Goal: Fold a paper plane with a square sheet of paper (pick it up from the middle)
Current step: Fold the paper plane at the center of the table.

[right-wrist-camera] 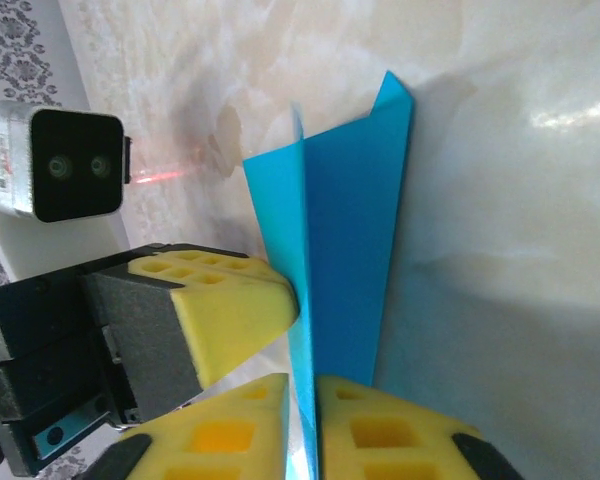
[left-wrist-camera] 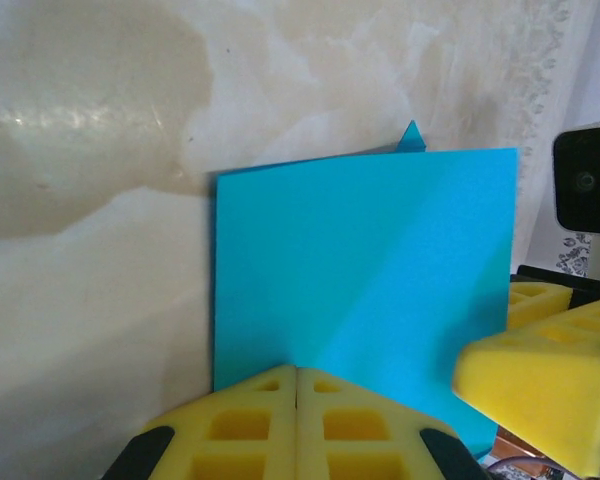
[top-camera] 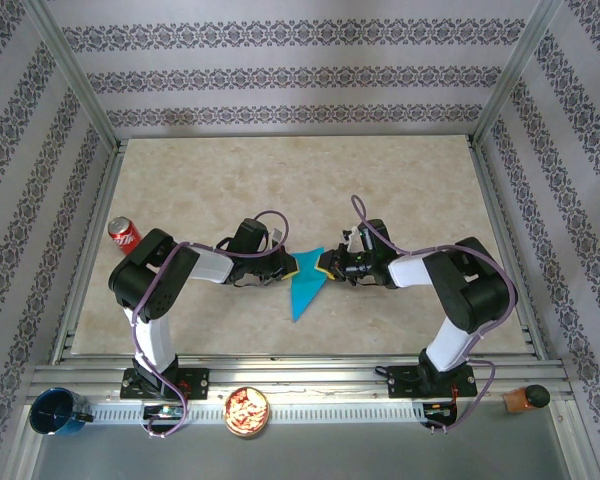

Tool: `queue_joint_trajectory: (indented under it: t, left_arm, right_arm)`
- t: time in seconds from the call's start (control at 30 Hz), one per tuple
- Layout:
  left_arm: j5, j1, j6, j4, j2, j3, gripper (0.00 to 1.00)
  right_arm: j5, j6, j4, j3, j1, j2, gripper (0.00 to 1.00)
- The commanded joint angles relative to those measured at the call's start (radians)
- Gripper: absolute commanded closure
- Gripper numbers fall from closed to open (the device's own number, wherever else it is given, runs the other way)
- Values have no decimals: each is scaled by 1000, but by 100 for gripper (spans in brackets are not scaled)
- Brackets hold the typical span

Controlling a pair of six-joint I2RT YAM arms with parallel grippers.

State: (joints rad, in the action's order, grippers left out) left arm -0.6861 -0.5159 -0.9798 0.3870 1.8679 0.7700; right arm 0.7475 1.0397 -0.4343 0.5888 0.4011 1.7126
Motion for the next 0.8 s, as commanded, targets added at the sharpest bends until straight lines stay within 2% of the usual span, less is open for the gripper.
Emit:
queue_joint_trajectory:
  t: [0.0, 0.13, 0.23, 0.33, 0.57, 0.77]
  left_arm:
    - [-39, -14, 49, -7, -14, 4, 89]
    - [13, -15, 132, -101, -121, 8, 79]
    - [121, -29, 258, -277, -227, 24, 69]
    - [253, -72, 384, -418, -332, 31, 62]
    - [456, -233, 563, -492, -456, -13, 56]
    - [631, -403, 705, -550, -382, 45, 53]
  right_arm:
    - [23, -12, 5, 7, -7, 9, 89]
    - [-38, 31, -6, -11, 2, -31, 93]
    - [-121, 99, -20, -38, 5, -78, 97]
    - [-196, 173, -70, -77, 16, -119, 95]
    - [-322, 259, -84, -111, 61, -186, 96]
    - [-364, 316, -103, -135, 71, -198, 97]
